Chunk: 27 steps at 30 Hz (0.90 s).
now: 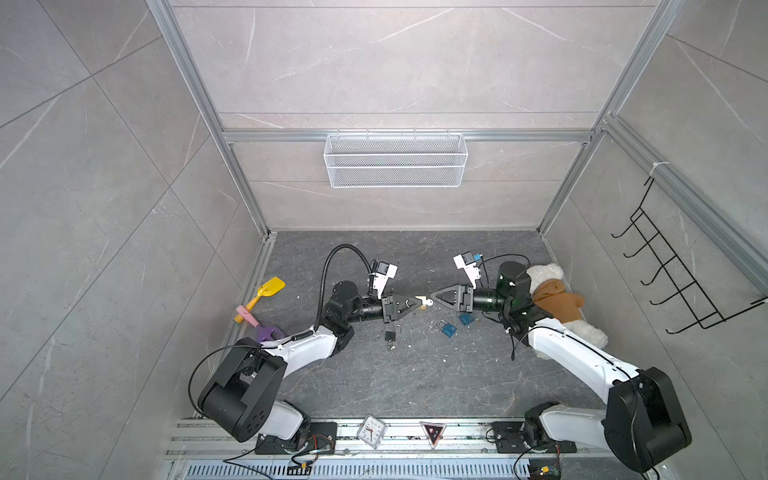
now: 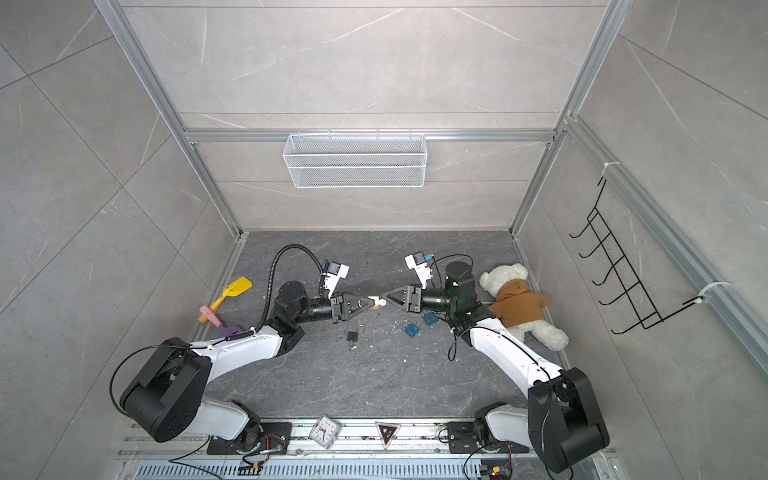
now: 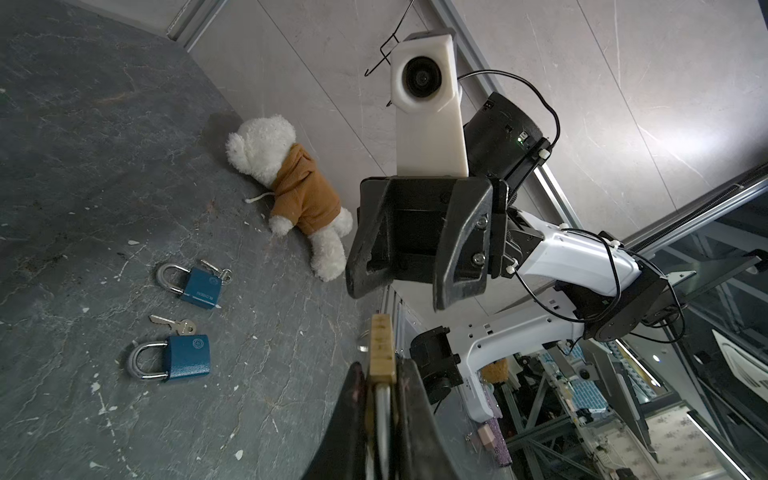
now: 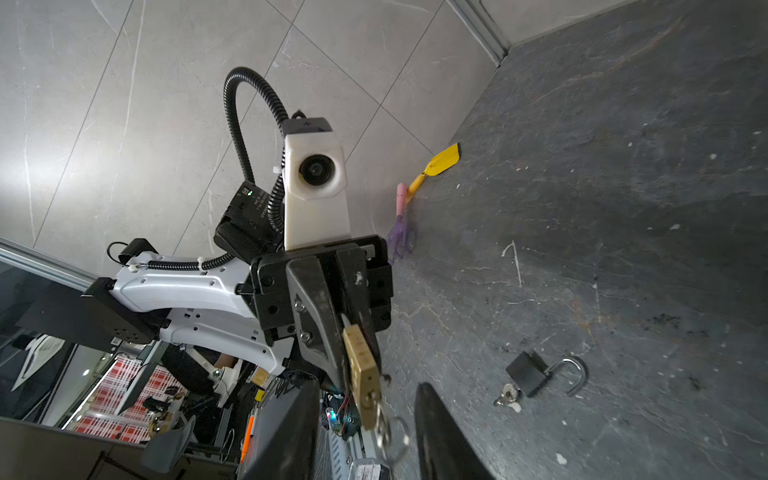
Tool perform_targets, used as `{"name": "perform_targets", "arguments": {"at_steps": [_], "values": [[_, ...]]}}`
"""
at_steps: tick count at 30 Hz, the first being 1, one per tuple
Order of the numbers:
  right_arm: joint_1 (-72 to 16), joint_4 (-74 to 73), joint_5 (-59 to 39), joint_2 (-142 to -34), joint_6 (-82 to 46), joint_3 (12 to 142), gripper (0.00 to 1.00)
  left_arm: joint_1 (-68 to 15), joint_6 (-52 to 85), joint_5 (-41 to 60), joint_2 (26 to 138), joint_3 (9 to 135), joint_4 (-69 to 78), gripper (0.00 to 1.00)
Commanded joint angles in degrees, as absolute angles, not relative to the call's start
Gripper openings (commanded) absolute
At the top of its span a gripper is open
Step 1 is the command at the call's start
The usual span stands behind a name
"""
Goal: Lock with the key
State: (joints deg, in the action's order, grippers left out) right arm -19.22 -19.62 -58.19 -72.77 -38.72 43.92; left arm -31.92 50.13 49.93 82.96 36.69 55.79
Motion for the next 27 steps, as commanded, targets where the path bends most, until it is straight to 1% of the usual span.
{"name": "perform_targets", "arguments": {"at_steps": [1,3,5,6,11,19,27], "values": [[-18.47,-17.61,-57.9,-70.46,-36.83,45.35,0.41,-30.9,51.37,52.59,82.2,36.8,65.87,0.0],[-18.33,-16.1,-57.26,-69.12,-35.56,45.67,0.38,-30.86,52.11,53.0,82.76,36.36,68.65,0.0],[-18.36,-15.46,-57.93,-68.01,-34.79,45.85,0.3,-30.91,53.31,53.73,83.28,36.02,72.33,0.0],[-18.42,-15.47,-58.39,-67.82,-34.93,45.96,0.28,-30.89,53.6,53.96,83.4,35.87,73.57,0.0],[-18.46,-16.43,-60.41,-67.68,-35.84,46.04,0.27,-31.39,52.85,56.32,83.37,36.1,75.73,0.0],[-18.85,-20.28,-62.38,-67.69,-37.84,45.34,0.25,-32.15,51.86,56.25,83.27,36.3,75.64,0.0],[-19.86,-22.25,-63.03,-68.29,-38.45,44.76,0.22,-32.26,52.2,56.05,83.92,36.85,75.29,0.0]]}}
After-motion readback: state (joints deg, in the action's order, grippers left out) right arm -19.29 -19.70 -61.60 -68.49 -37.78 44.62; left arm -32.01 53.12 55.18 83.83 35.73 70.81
